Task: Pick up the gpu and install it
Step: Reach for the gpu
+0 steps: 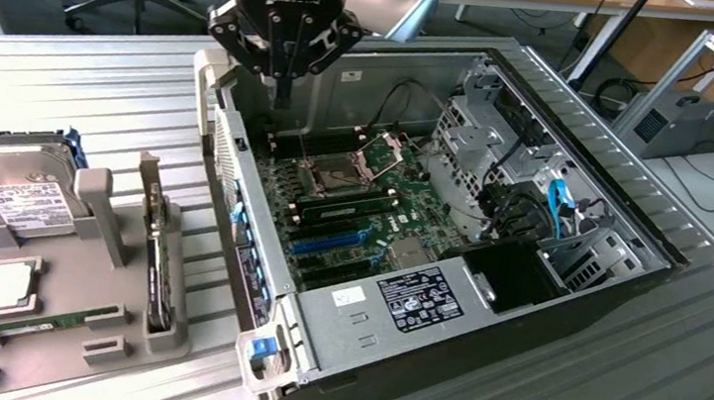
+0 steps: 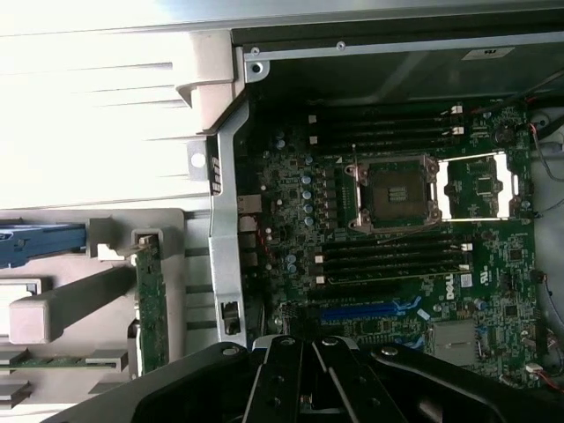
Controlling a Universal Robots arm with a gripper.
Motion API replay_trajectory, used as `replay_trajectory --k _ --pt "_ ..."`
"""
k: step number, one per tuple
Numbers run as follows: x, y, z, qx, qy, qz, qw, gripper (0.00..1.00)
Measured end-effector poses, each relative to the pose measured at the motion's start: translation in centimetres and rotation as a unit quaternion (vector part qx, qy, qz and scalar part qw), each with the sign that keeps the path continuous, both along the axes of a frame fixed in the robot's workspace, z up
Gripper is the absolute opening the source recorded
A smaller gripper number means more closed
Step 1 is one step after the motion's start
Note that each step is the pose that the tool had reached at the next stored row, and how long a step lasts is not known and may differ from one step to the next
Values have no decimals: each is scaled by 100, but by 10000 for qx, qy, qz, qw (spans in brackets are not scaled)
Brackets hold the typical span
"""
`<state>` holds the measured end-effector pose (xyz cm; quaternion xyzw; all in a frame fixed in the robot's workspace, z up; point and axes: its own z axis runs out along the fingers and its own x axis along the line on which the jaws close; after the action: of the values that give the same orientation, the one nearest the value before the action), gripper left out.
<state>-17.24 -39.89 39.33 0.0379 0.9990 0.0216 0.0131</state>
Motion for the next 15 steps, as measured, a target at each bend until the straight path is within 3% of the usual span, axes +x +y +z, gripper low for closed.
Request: replay_trajectory --k 15 --pt "-91 0 0 0 0 0 10000 11"
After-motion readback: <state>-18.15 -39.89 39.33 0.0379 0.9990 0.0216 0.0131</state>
